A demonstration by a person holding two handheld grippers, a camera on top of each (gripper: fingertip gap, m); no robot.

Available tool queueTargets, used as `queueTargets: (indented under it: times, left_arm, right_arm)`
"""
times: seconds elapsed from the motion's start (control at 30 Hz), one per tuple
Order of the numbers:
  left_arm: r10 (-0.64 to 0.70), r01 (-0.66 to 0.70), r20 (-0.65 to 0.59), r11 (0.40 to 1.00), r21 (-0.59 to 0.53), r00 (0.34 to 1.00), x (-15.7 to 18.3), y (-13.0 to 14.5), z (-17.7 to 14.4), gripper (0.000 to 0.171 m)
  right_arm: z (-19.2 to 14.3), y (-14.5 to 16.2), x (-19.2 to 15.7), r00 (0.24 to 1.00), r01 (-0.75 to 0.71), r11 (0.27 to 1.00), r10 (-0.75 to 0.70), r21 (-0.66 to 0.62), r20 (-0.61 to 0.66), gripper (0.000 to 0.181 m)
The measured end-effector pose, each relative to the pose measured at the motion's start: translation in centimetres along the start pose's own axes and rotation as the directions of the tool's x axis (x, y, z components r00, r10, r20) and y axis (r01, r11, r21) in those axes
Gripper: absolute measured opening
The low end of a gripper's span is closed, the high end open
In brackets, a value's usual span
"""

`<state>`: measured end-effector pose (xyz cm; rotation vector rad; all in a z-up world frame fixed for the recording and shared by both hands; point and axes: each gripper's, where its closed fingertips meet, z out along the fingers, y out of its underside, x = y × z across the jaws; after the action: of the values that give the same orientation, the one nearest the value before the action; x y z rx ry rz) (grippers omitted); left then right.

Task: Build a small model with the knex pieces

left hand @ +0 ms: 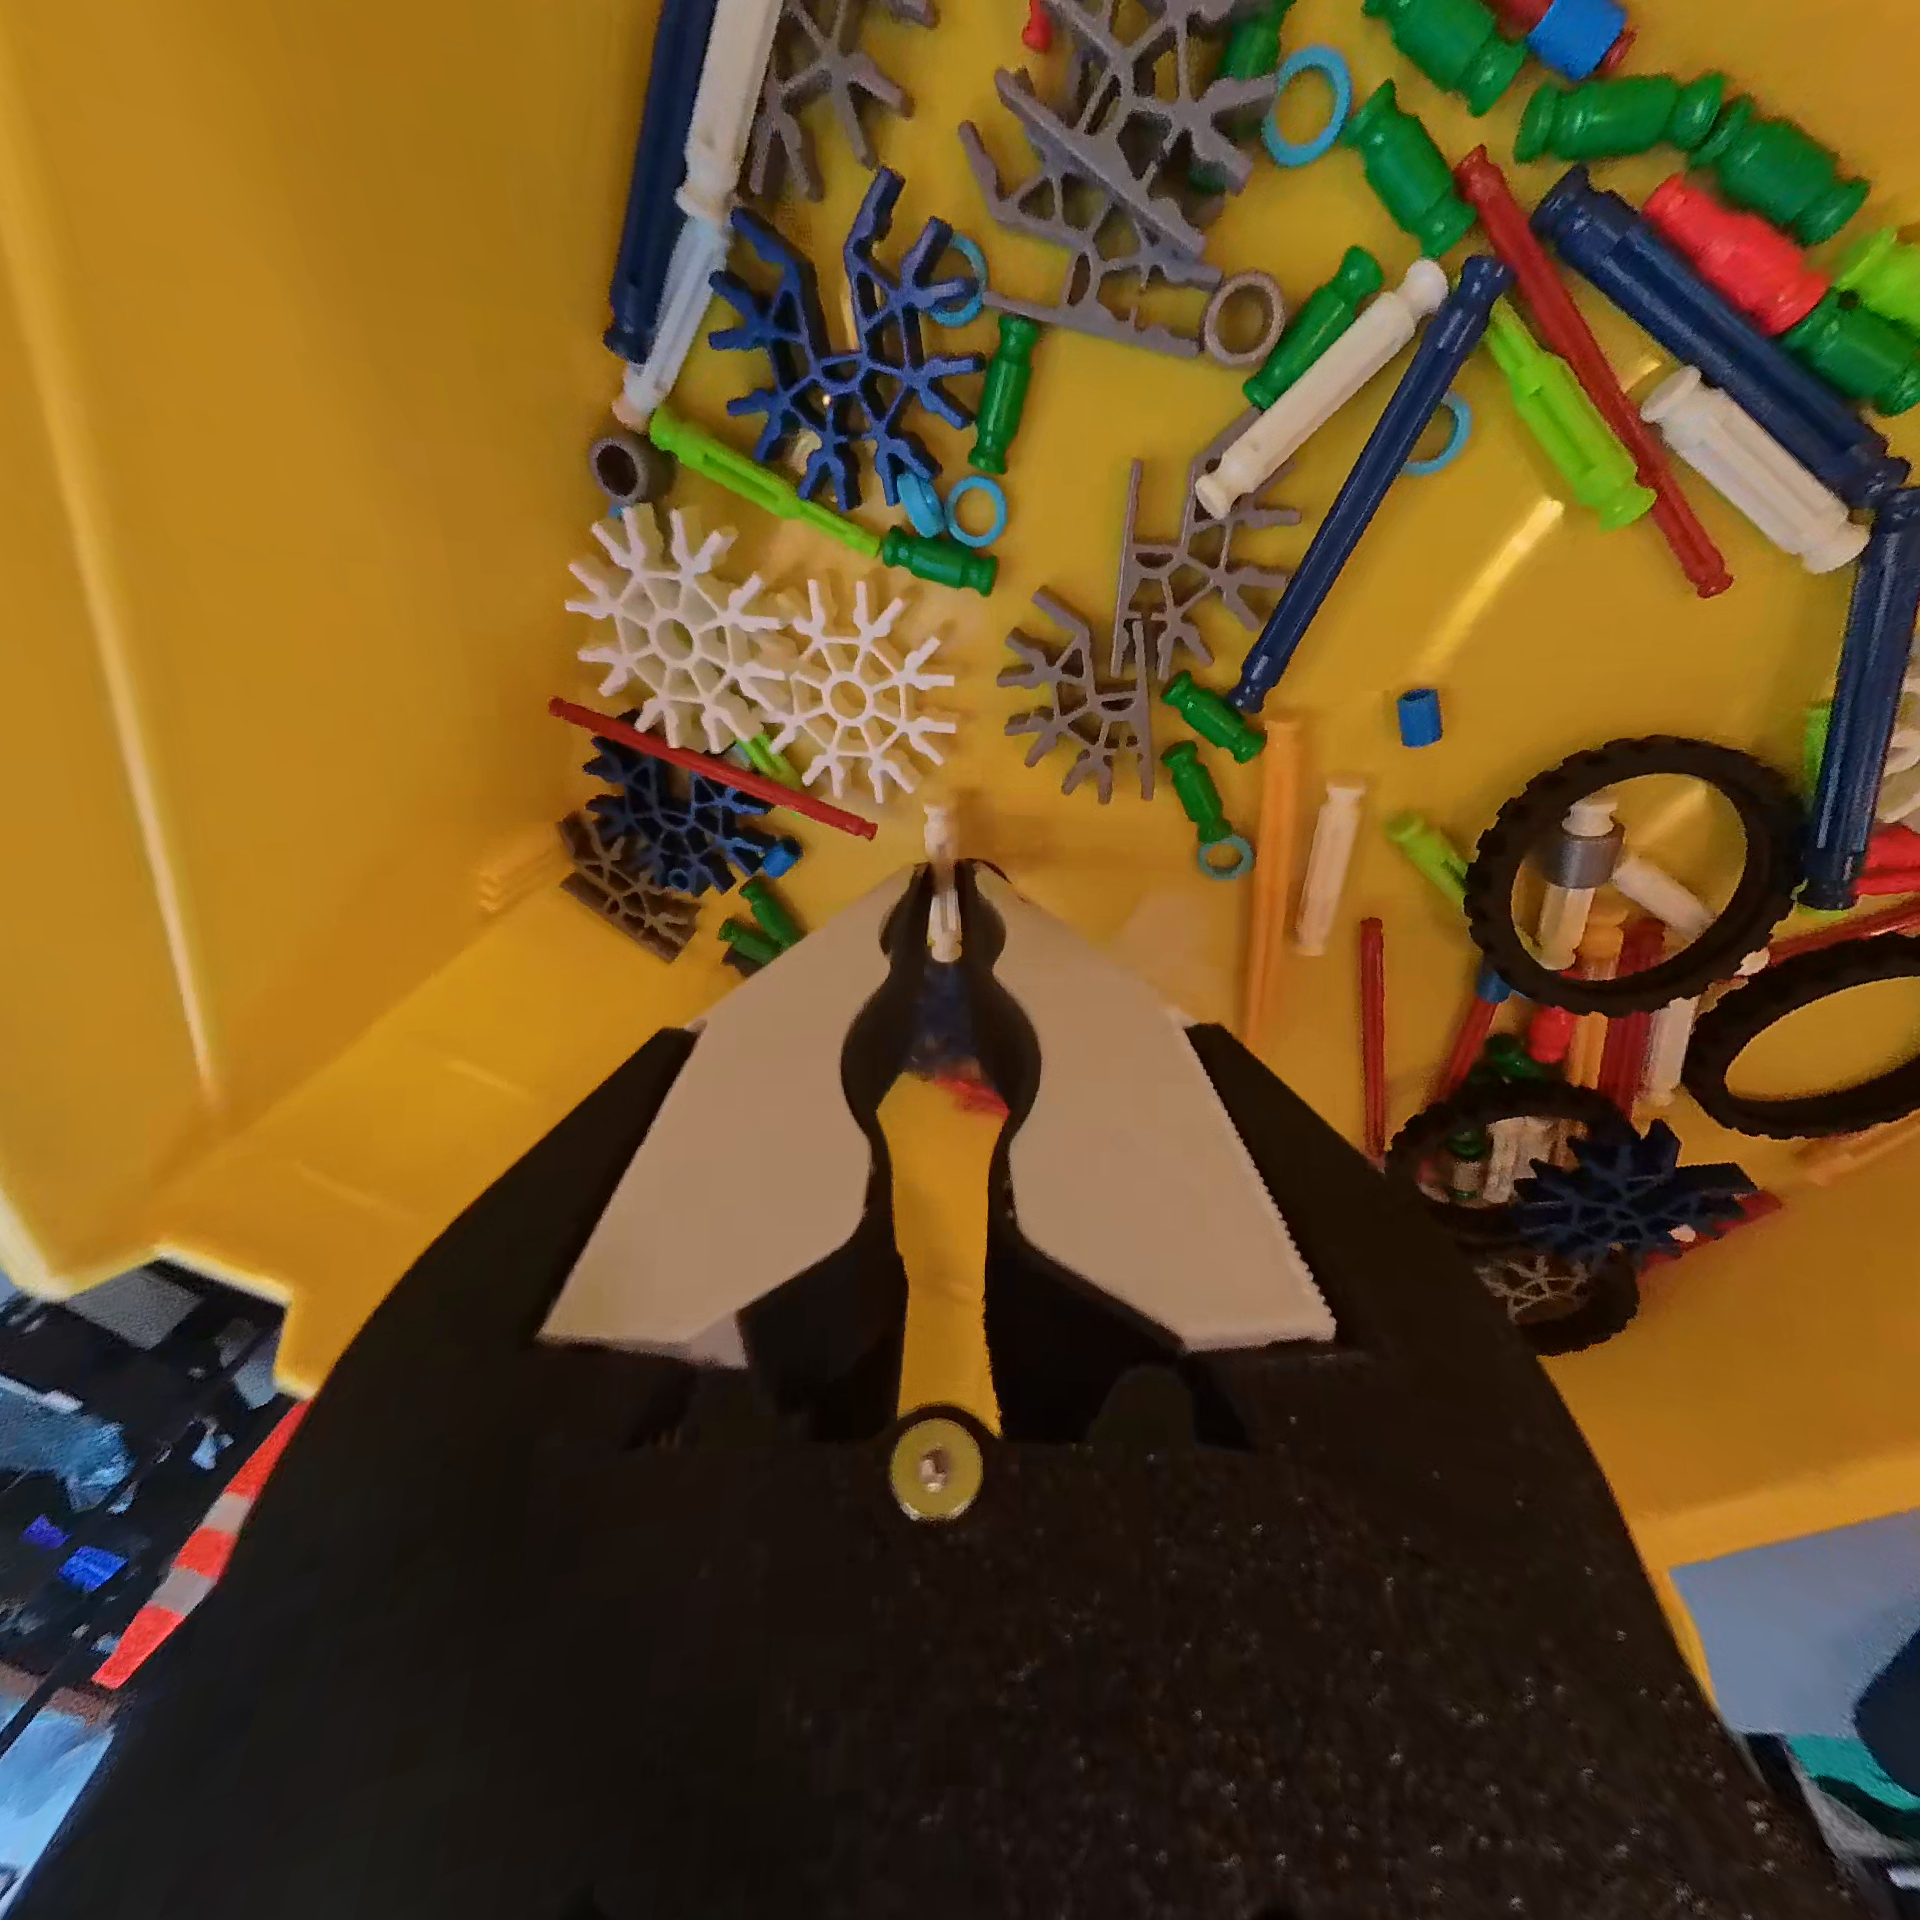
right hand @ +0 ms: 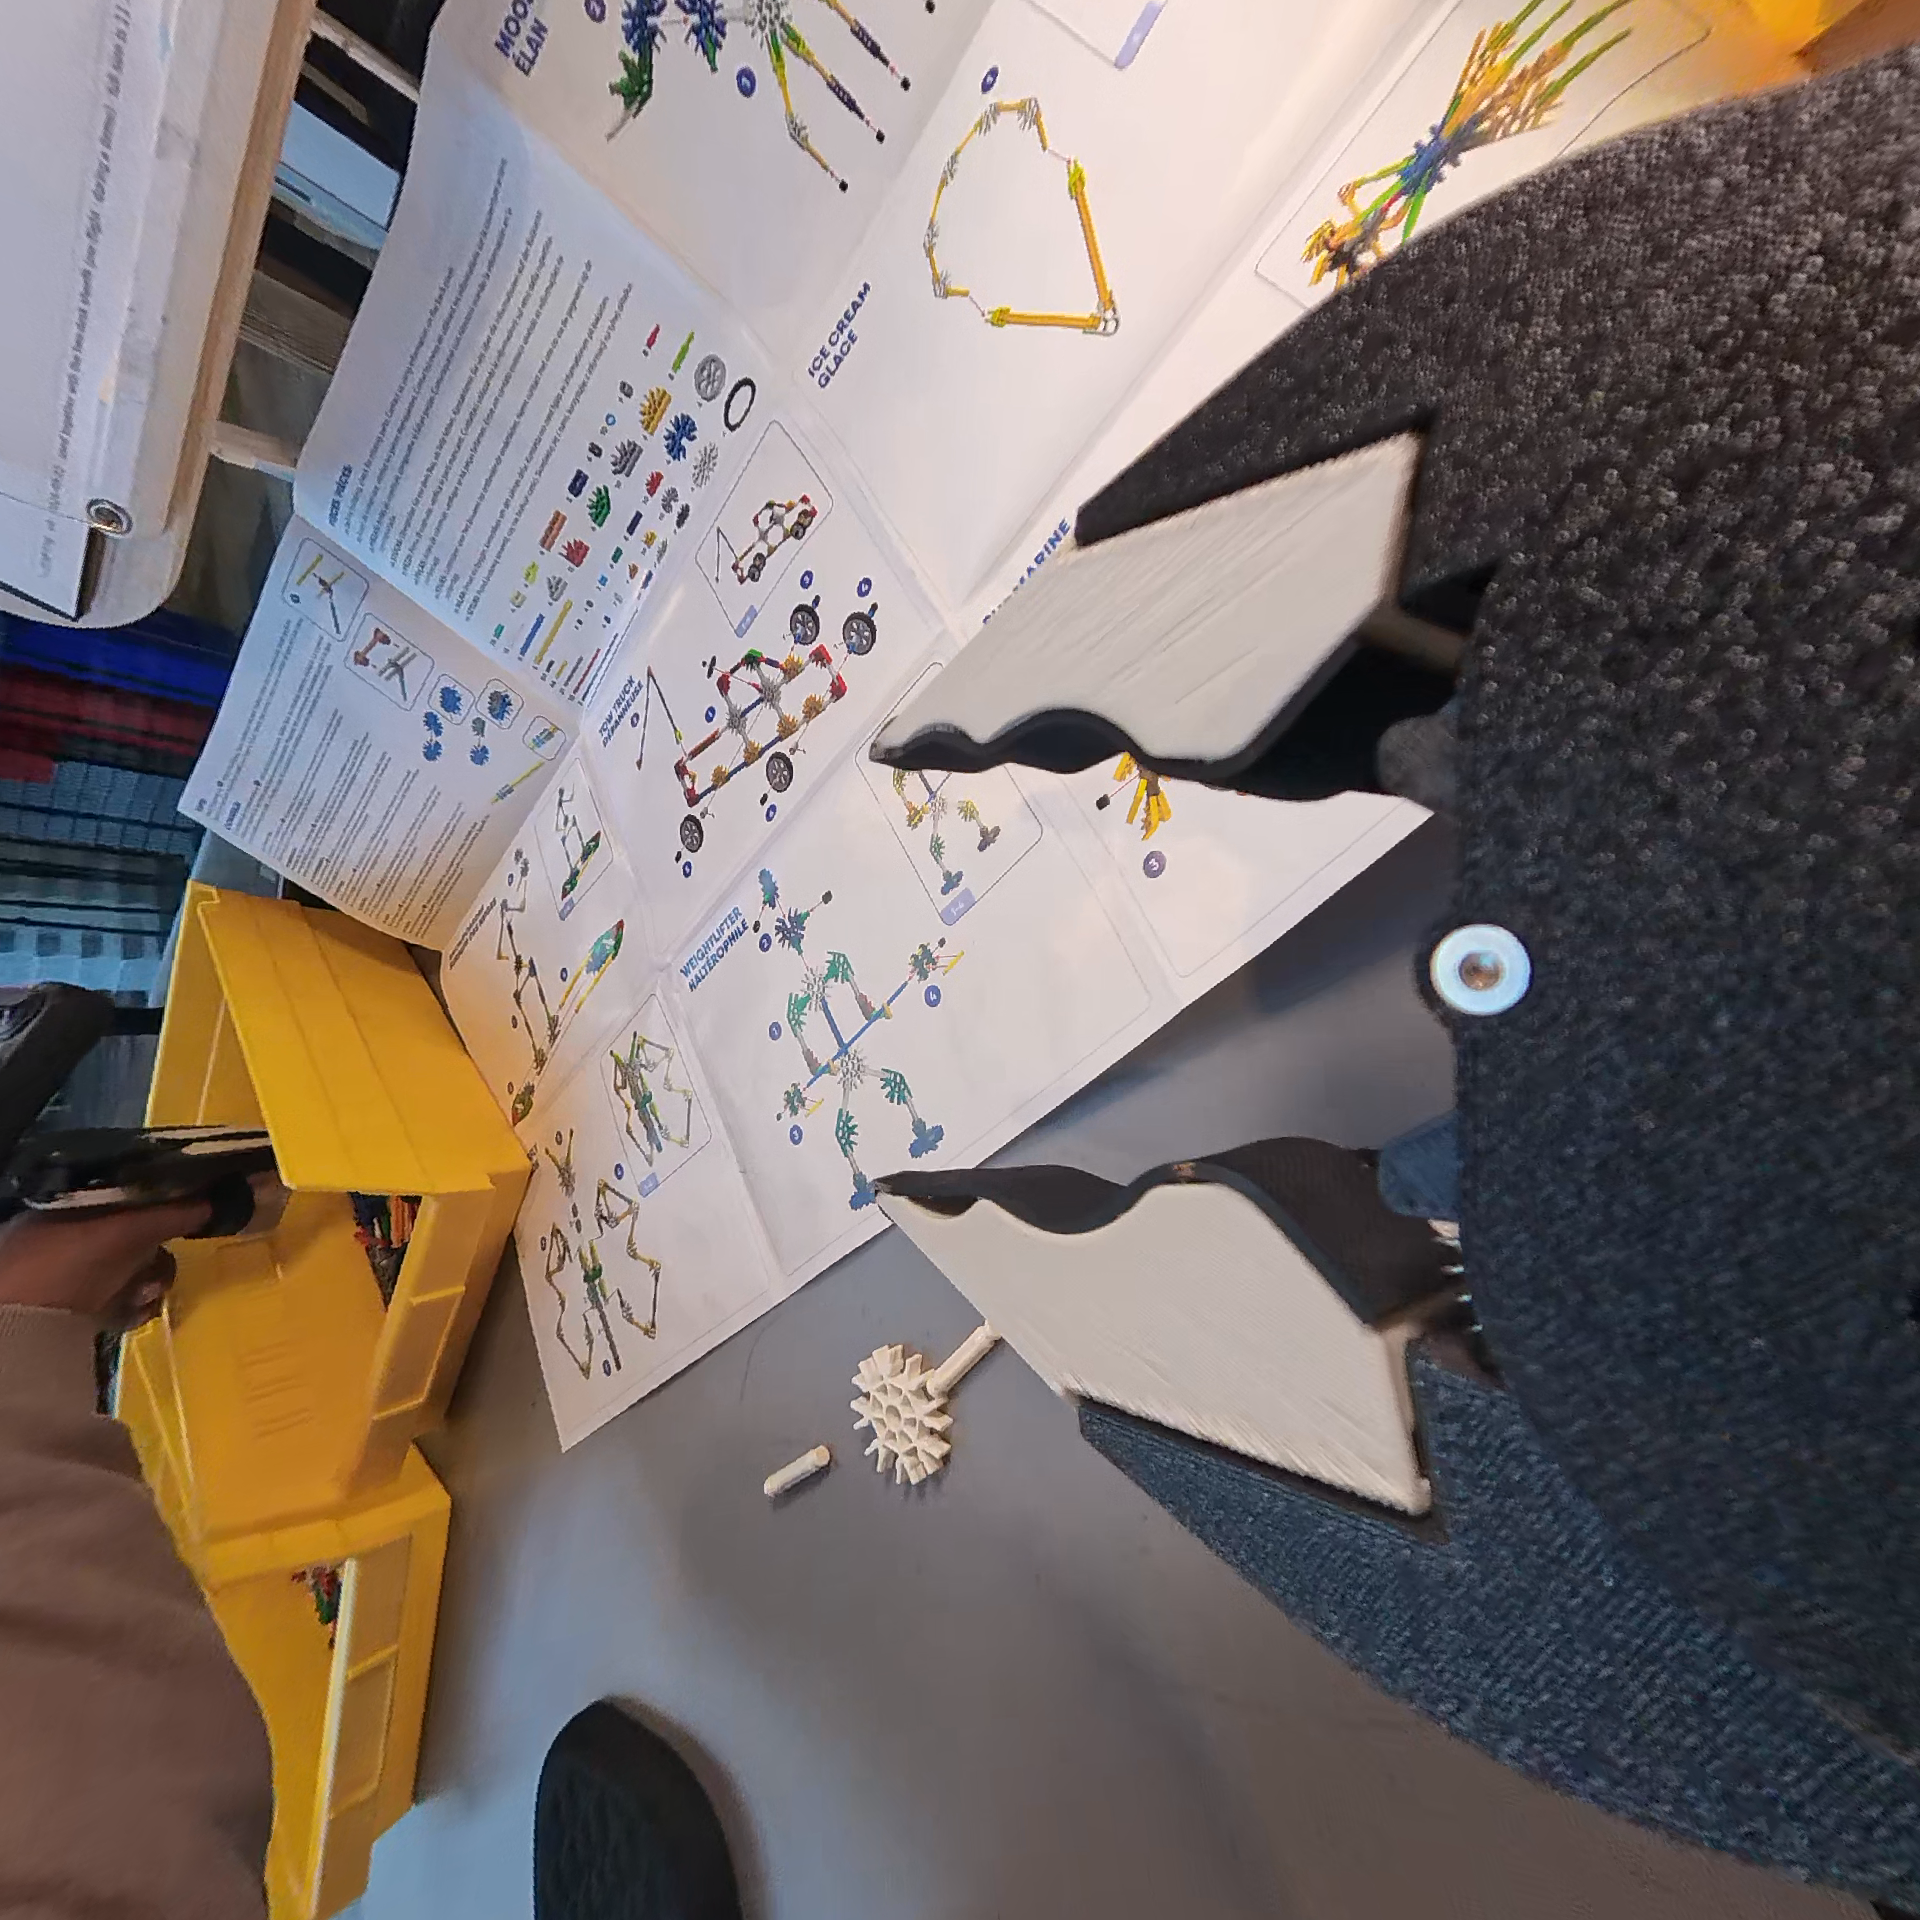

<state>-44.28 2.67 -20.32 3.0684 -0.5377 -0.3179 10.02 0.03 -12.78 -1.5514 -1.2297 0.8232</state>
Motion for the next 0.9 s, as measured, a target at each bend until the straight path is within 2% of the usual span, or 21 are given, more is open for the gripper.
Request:
queueTargets:
  times: [0.07,0.13,0.23,0.33,0.4,0.47,0.53,0.6,0.67,0.73,0.9]
  left_arm:
    - [0.02,-0.024,0.054,0.997,0.069,0.998,0.2,-0.5,-2.1,0.003]
    - [0.034,-0.066,0.153,0.976,0.21,0.988,0.7,-1.5,-5.9,0.003]
    - [0.065,-0.166,0.227,0.874,0.457,0.972,4.9,-2.6,-11.7,0.003]
    - [0.143,-0.227,0.181,0.736,0.638,0.973,13.4,-2.5,-15.0,0.003]
    - [0.234,-0.184,0.041,0.63,0.755,0.971,21.3,-2.6,-16.0,0.003]
    - [0.36,-0.101,-0.119,0.536,0.838,0.925,29.8,-2.4,-16.5,0.003]
    - [0.465,0.014,-0.273,0.486,0.874,0.843,37.3,-2.1,-16.6,0.003]
    - [0.543,0.121,-0.412,0.491,0.863,0.732,43.1,-2.0,-16.4,0.003]
    - [0.582,0.163,-0.489,0.522,0.837,0.65,46.5,-2.1,-15.8,0.003]
    - [0.589,0.132,-0.506,0.561,0.817,0.63,47.8,-2.3,-14.6,0.003]
    - [0.59,0.138,-0.547,0.595,0.792,0.593,48.5,-2.0,-13.4,0.003]
  right_arm:
    - [-0.2,-0.2,0.0,1.0,0.002,1.0,-0.002,0.009,-0.005,0.076]
    - [-0.3,-0.4,-0.1,1.0,-0.008,1.0,0.008,0.017,-0.001,0.075]
    - [-0.2,-0.4,-0.9,0.998,-0.039,0.999,0.039,0.01,0.05,0.07]
    - [0.2,-0.2,-1.9,0.997,-0.007,1.0,0.008,-0.01,0.076,0.066]
    - [0.6,0.0,-2.9,0.995,0.022,0.999,-0.019,-0.023,0.102,0.063]
    - [1.1,0.1,-4.0,0.99,0.053,0.998,-0.049,-0.031,0.133,0.058]
    - [1.5,0.1,-5.7,0.979,0.08,0.996,-0.072,-0.037,0.191,0.051]
    - [1.8,-0.2,-7.7,0.96,0.107,0.994,-0.096,-0.03,0.263,0.043]
    - [2.1,-0.7,-9.7,0.936,0.128,0.992,-0.116,-0.015,0.333,0.037]
    - [2.6,-1.2,-11.1,0.912,0.142,0.99,-0.126,-0.012,0.39,0.033]
    - [3.8,-0.2,-13.0,0.847,0.192,0.979,-0.135,-0.06,0.514,0.032]
